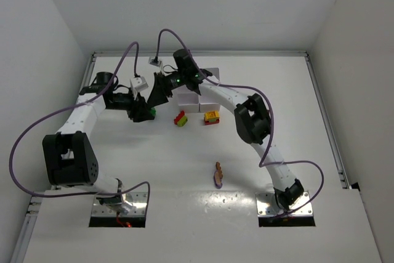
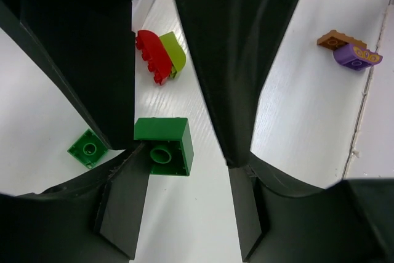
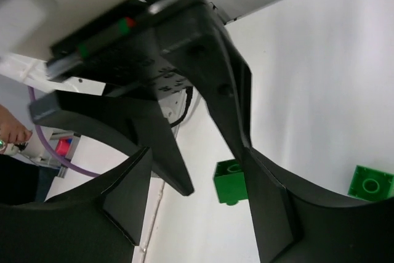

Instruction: Sort the legos into containers by color

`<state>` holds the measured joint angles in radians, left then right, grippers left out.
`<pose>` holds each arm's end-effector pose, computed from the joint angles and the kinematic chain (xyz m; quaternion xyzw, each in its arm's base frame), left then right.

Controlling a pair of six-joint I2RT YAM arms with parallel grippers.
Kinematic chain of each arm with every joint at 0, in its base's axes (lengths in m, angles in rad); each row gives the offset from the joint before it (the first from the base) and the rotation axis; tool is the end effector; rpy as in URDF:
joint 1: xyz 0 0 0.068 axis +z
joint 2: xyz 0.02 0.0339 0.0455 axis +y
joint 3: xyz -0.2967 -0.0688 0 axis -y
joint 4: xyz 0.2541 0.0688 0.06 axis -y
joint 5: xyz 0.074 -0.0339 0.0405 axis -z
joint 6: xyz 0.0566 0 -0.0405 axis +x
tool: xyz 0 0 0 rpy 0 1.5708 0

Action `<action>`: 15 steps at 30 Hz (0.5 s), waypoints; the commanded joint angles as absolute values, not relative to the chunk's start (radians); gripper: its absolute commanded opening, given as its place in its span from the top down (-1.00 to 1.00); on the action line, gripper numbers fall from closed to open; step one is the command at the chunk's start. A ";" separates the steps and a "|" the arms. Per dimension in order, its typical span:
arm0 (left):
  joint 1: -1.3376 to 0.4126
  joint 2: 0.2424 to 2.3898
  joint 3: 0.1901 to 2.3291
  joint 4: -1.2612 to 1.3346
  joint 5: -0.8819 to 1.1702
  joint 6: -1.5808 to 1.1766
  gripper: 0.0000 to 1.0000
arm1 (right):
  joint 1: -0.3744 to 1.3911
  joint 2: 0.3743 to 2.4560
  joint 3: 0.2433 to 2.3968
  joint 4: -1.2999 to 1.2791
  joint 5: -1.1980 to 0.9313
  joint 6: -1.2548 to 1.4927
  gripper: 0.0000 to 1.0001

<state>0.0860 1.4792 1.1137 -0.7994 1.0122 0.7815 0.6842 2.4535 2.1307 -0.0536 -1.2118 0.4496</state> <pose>0.2957 -0.0227 0.2786 0.3838 0.7721 -0.3568 0.3595 0.4288 0.4181 0.2437 -0.3976 0.6376 0.6455 0.1370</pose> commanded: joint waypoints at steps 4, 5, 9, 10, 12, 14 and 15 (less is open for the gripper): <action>0.089 1.466 1.155 -0.776 1.091 0.781 -0.15 | 0.693 2.467 2.183 -0.020 -1.200 0.417 -0.21; 0.089 1.456 1.155 -0.776 1.091 0.781 -0.15 | 0.693 2.480 2.183 -0.020 -1.200 0.417 -0.21; 0.089 1.456 1.155 -0.785 1.091 0.781 -0.12 | 0.703 2.491 2.206 -0.075 -1.181 0.352 -0.14; 0.089 1.456 1.155 -0.785 1.091 0.781 -0.12 | 0.703 2.491 2.206 -0.096 -1.172 0.351 -0.14; 0.098 1.456 1.166 -0.785 1.091 0.781 -0.12 | 0.712 2.491 2.215 -0.142 -1.163 0.278 -0.08; 0.098 1.465 1.175 -0.785 1.082 0.781 -0.12 | 0.723 2.502 2.224 -0.233 -1.135 0.188 0.01; 0.107 1.474 1.186 -0.785 1.081 0.790 -0.12 | 0.723 2.502 2.224 -0.254 -1.126 0.164 0.04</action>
<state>0.0891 1.4792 1.1343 -0.7994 1.0355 0.7757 0.7044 2.4908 2.1704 -0.1734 -1.1496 0.3099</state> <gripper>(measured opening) 0.564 0.497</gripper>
